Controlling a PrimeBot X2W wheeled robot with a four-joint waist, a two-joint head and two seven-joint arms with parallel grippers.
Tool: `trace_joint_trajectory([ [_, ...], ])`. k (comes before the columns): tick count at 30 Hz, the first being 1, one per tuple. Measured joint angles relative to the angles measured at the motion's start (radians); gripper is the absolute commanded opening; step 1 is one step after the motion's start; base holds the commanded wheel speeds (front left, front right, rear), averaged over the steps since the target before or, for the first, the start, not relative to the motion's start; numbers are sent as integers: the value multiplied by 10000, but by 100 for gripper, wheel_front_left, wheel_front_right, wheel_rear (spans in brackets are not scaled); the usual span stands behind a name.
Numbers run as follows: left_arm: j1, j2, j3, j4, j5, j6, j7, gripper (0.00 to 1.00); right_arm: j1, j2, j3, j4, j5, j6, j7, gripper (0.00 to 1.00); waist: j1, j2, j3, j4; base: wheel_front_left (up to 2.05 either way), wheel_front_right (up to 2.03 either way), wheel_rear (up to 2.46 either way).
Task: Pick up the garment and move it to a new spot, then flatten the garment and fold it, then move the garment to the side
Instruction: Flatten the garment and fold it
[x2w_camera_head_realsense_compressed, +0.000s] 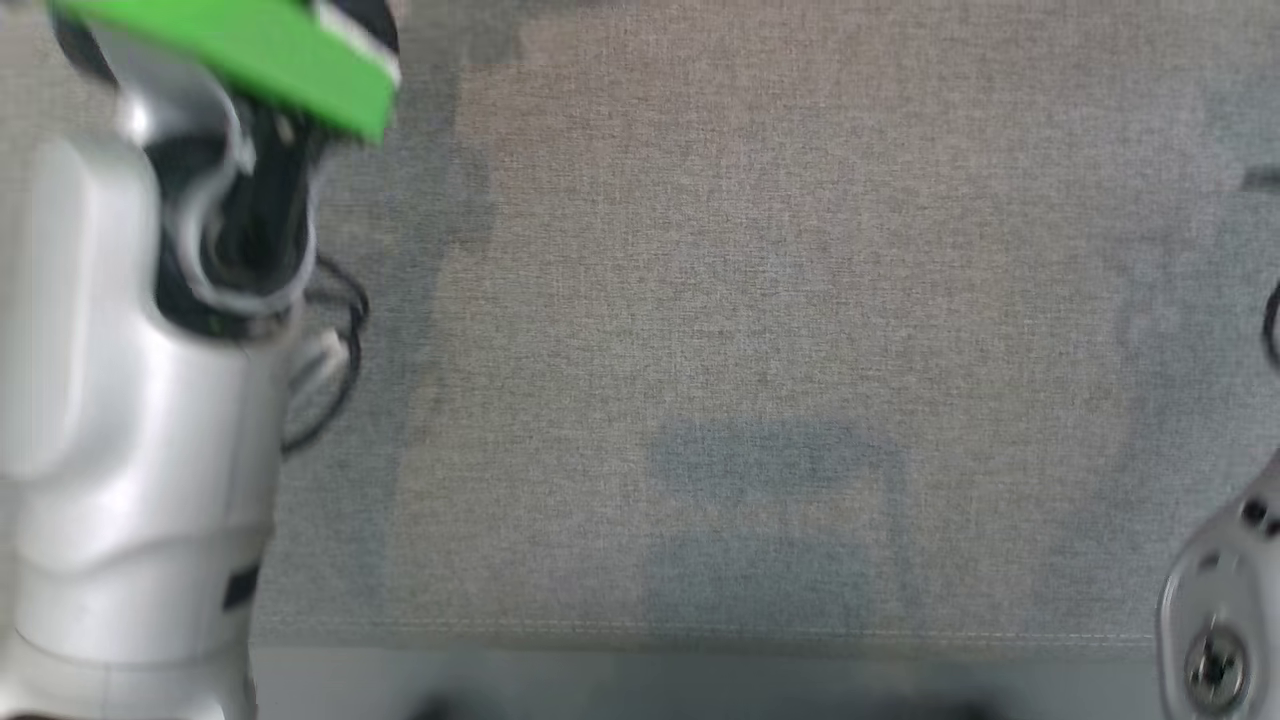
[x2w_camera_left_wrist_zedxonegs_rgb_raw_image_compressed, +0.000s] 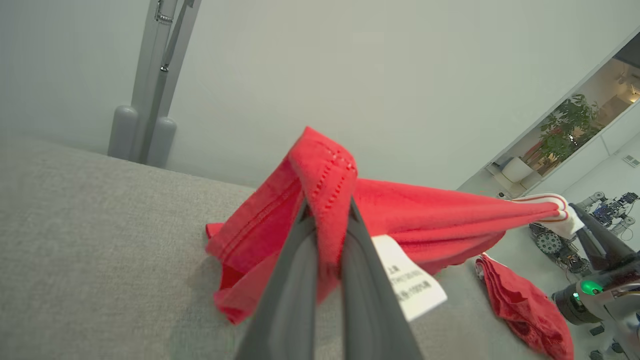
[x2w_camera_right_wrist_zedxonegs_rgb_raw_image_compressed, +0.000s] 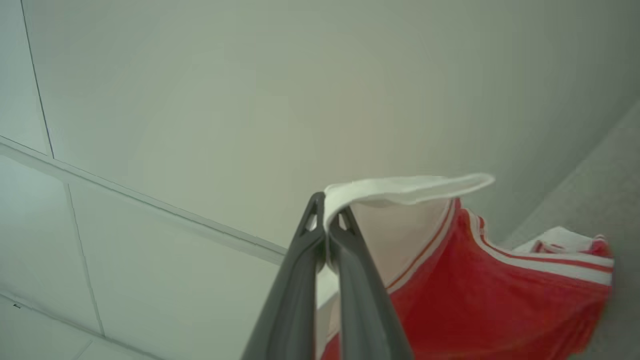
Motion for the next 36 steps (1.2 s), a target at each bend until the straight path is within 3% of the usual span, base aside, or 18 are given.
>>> trace_joint_trajectory([
  [11,3206,25,-240,330,-464,-604,-677,0,3876,234,-504,-811,1603,-23,364,0,-1,0,-1121,-50,0,0,0],
  [17,4535,-58,-290,694,-621,-782,-1093,0,6174,222,-211,-809,2627,-35,568,0,-2,0,-1910,-133,0,0,0],
  [23,5621,4,-119,794,-621,-825,-1425,0,8584,272,339,-537,2719,-35,614,0,-2,0,-2705,-203,0,0,0],
  [29,6170,10,-138,362,-867,-817,-1448,0,10011,330,420,-606,2838,-31,520,0,-2,0,-3166,-422,0,0,0],
  [36,6543,-15,-339,-40,-780,-738,-1605,0,10895,355,460,-744,3039,-4,165,0,-2,0,-2992,-603,0,0,0],
])
